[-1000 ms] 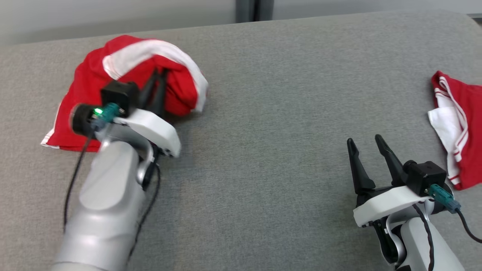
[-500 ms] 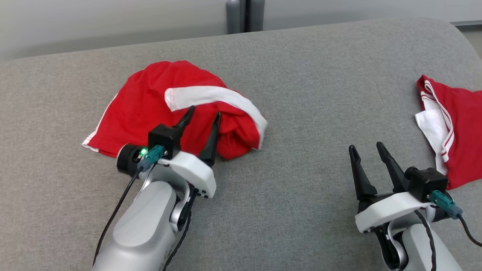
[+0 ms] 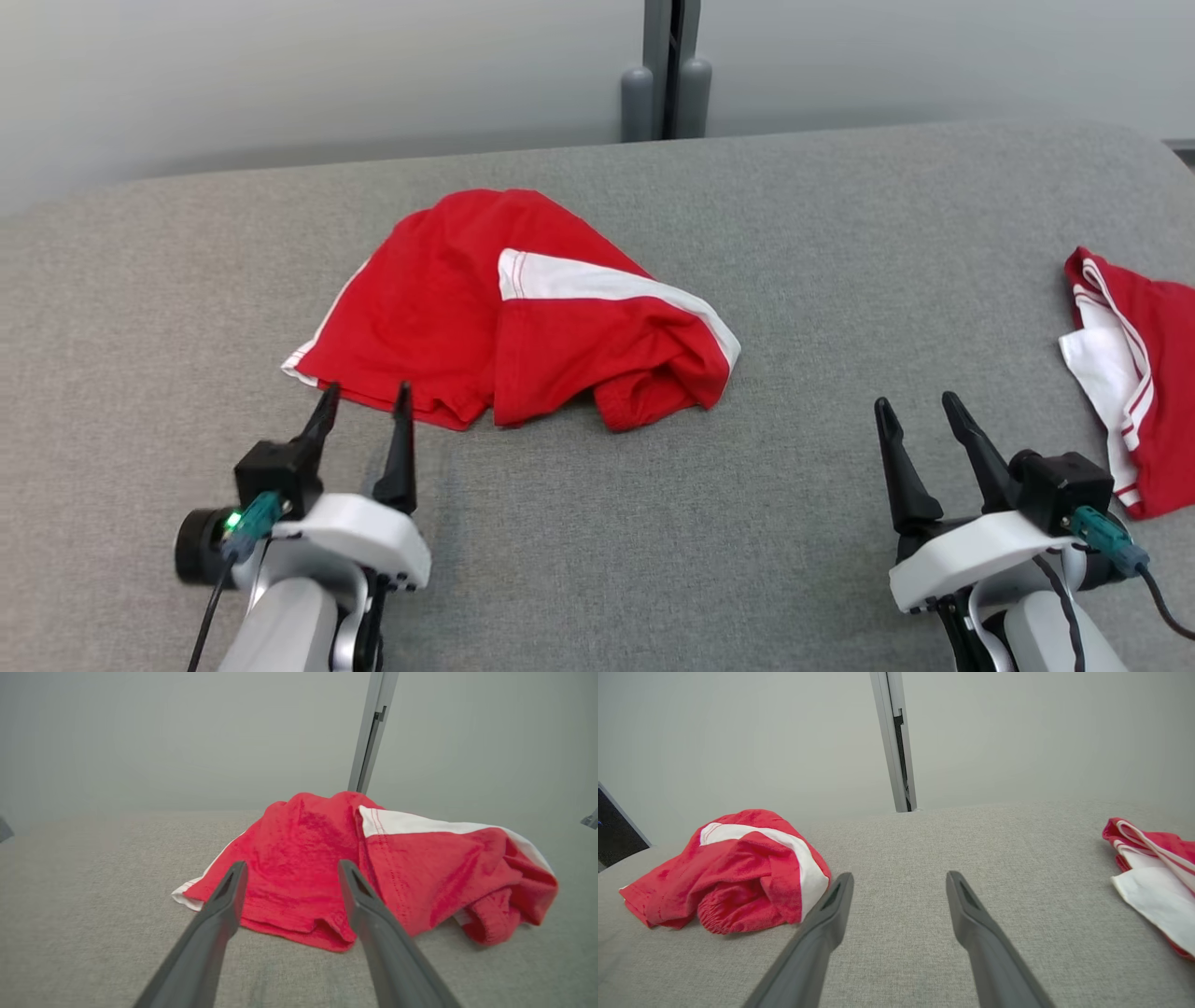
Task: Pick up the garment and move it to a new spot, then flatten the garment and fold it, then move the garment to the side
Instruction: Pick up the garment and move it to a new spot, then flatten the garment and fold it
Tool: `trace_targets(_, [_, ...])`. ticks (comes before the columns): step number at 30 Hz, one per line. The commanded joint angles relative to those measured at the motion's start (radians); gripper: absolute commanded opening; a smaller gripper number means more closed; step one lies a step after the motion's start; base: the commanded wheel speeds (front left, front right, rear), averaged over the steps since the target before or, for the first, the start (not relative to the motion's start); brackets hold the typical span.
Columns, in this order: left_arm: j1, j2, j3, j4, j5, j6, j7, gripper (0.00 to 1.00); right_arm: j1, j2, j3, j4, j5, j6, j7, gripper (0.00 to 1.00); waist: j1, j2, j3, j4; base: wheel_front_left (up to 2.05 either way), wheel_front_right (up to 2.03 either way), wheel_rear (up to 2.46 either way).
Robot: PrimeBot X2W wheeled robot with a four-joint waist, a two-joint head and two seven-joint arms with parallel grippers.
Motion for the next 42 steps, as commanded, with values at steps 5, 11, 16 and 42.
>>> trace_targets(5, [0.117, -0.005, 0.092, -0.078, 0.055, 0.009, -0.004, 1.0, 0.041, -0.005, 0.002, -0.003, -0.004, 0.0, 0.0, 1.0, 0.0, 0.0, -0.054, 0.024, 0.0, 0.0, 0.0])
trace_targets(11, [0.225, -0.015, 0.166, -0.119, 0.105, 0.003, -0.004, 1.0, 0.087, -0.005, -0.018, -0.006, -0.012, 0.0, 0.0, 1.0, 0.0, 0.0, -0.103, 0.037, 0.0, 0.0, 0.0])
trace_targets(16, [0.264, -0.022, 0.2, -0.127, 0.131, 0.0, -0.004, 1.0, 0.112, -0.005, -0.034, -0.005, -0.017, 0.0, 0.0, 1.0, 0.0, 0.0, -0.125, 0.042, 0.0, 0.0, 0.0])
trace_targets(42, [-0.065, -0.026, 0.039, 0.01, -0.087, -0.154, -0.003, 1.0, 0.024, -0.005, 0.012, -0.037, -0.008, 0.0, 0.0, 1.0, 0.0, 0.0, 0.058, -0.06, 0.0, 0.0, 0.0])
